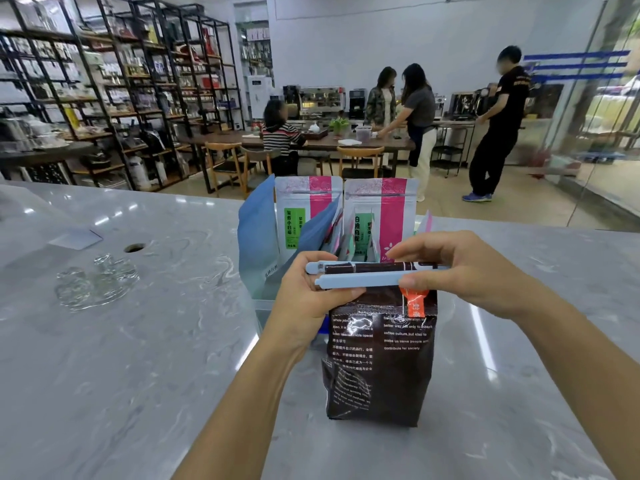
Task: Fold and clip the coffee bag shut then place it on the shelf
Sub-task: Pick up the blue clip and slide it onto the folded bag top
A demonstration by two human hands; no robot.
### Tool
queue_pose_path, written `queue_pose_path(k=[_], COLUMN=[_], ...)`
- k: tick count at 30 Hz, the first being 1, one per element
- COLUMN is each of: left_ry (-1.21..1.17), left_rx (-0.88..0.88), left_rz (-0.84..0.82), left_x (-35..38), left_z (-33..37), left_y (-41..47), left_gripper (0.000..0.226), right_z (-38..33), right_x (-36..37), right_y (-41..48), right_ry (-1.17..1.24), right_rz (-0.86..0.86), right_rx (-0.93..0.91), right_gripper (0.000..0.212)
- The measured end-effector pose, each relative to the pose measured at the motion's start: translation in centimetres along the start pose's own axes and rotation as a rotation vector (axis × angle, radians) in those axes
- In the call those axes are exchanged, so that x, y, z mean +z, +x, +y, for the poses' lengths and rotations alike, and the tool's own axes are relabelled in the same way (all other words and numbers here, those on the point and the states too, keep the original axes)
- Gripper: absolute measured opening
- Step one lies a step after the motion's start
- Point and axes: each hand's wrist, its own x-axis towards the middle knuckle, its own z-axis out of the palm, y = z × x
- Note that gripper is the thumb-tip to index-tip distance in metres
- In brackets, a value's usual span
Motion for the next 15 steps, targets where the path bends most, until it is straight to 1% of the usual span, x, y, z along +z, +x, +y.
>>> queue_pose_path(k=[2,4,6,9,12,15], left_ry=[0.035,0.055,0.042,-0.001,-0.007,-0.045], left_rx=[-0.011,-0.016,-0.011,-0.019,-0.013,-0.014], left_rz=[0.031,0.052,0.060,0.059,0.017,0.007], left_x=[-0.1,-0.1,0.0,0.2,0.0,-0.3], left_z=[-0.1,-0.2,-0.5,-1.1,-1.3,-1.1], left_y=[0.0,-0.1,-0.3,-0.7,-0.7,-0.7], left_gripper=[0.039,0.035,0.035,0.040,0.044,0.046], right_z=[-0.4,-0.6,-0.5,-0.4,-0.5,-0.3], right_x=[-0.1,-0.2,-0.3,-0.3,-0.2,0.2], right_y=[0.3,0.6,0.7,0.7,0.6,0.3], right_ry=[-0.022,-0.046,-0.068,-0.078,-0.073,-0.105], right_rz=[-0.071,-0.102,-0.105,-0.111,-0.116,-0.043], right_rx=[0.026,0.028,0.026,0.042,0.057,0.026], right_gripper=[0.030,0.027,0.031,0.029,0.028,0.029])
